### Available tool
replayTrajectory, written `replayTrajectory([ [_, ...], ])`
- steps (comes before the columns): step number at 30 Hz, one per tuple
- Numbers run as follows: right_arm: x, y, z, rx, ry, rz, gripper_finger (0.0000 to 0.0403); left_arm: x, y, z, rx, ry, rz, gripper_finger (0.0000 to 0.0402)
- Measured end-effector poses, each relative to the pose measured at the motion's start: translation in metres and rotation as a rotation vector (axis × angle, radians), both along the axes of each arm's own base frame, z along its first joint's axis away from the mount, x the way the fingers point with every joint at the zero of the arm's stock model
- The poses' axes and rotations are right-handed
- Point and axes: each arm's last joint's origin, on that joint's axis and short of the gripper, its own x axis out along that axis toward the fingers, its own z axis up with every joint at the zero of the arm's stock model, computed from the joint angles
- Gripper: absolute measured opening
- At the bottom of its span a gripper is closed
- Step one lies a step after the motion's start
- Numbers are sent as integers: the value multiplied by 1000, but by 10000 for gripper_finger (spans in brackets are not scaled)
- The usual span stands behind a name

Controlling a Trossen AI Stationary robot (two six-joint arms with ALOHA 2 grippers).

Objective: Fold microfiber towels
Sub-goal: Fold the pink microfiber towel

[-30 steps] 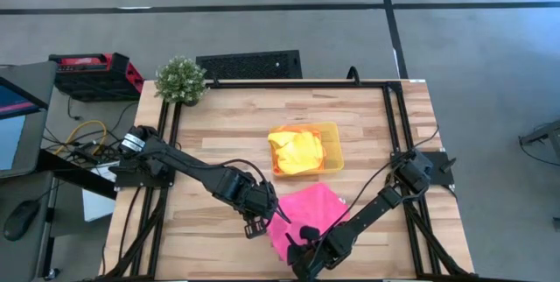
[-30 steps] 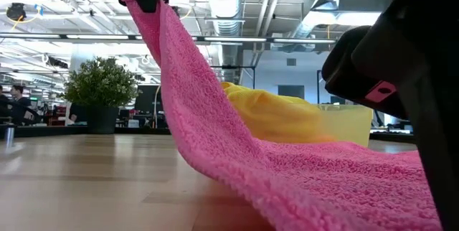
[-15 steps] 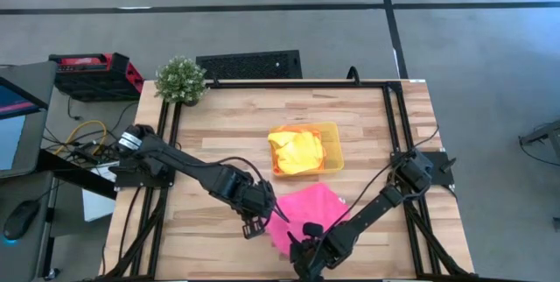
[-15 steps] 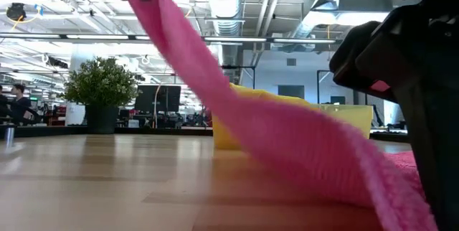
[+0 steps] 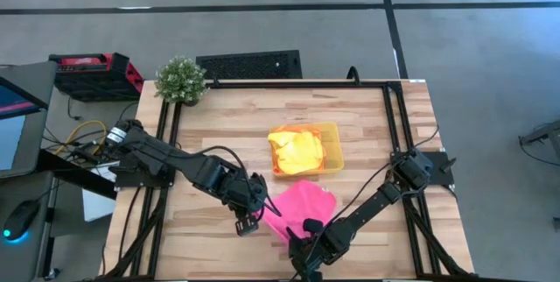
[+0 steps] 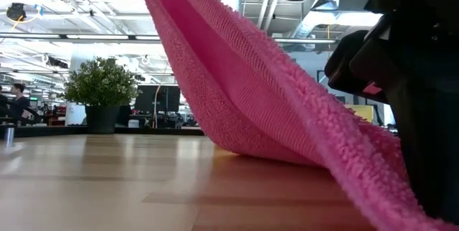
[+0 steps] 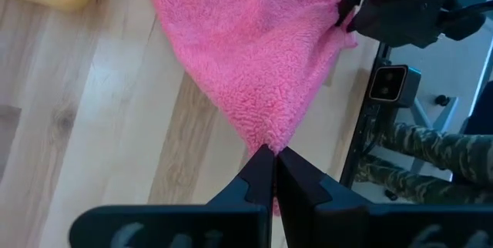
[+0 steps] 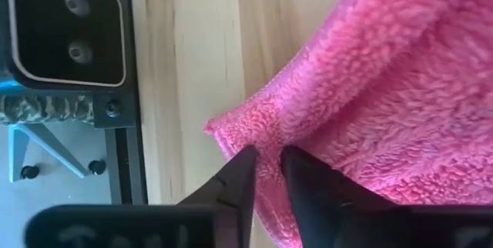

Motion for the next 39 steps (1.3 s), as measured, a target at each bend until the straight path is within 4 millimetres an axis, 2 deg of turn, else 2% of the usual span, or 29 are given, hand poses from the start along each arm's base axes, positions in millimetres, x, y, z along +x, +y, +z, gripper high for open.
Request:
replayTrajectory([
  [8, 1, -2, 0, -24, -14, 37, 11, -2, 1, -1, 8, 18, 0, 0],
  [14, 1, -2, 0, -7, -5, 46, 6, -3, 1, -1, 10, 30, 6, 0],
  [18, 3, 1, 8, 0, -12, 49, 4, -5, 2, -2, 28, 56, 15, 0],
  [25, 7, 2, 33, -65, 58, 62, 1, -11, -1, -4, 110, 67, 2, 0],
  [30, 2, -1, 56, -158, 150, 61, 1, -18, -6, -4, 174, 83, -5, 0],
  [39, -1, -6, 97, -257, 188, 51, 1, -30, -17, -4, 286, 77, 5, 0],
])
